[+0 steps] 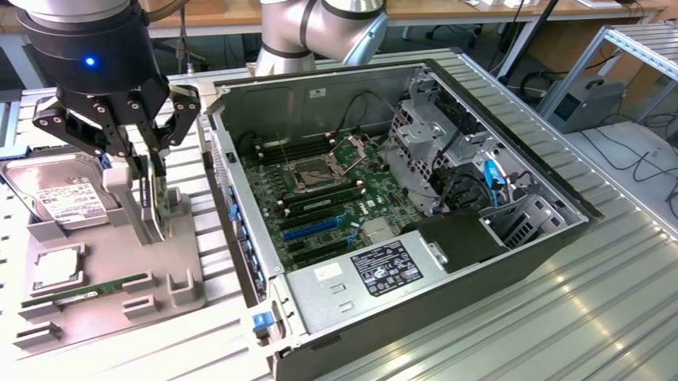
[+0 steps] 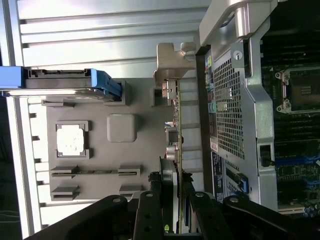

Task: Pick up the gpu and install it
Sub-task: 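Pick up the gpu and move the gpu toward the slot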

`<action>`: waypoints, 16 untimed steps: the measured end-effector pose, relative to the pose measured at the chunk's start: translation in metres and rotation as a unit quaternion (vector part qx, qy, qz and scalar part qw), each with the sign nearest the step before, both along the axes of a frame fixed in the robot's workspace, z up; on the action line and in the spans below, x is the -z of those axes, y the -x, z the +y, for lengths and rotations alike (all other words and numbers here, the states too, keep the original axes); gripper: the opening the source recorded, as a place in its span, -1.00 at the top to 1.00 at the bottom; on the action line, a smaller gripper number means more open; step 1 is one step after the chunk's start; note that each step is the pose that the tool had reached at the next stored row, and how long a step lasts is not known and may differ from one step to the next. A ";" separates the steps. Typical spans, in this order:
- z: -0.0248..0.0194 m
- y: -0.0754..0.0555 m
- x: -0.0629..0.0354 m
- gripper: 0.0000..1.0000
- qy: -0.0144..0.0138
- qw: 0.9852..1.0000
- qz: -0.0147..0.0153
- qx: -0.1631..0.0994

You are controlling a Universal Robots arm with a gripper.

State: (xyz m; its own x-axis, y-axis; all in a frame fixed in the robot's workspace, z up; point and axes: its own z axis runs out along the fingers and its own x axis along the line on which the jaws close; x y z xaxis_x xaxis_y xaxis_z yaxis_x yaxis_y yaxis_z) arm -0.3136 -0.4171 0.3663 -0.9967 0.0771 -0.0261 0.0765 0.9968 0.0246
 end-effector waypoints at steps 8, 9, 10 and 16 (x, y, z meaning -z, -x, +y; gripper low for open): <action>0.0000 0.000 -0.0050 0.47 0.000 1.000 0.000 0.000; 0.0000 0.000 -0.0054 0.47 0.000 1.000 0.000 0.000; 0.0000 0.000 -0.0059 0.47 0.000 1.000 0.000 0.000; 0.0000 0.000 -0.0086 0.47 0.000 1.000 0.000 0.000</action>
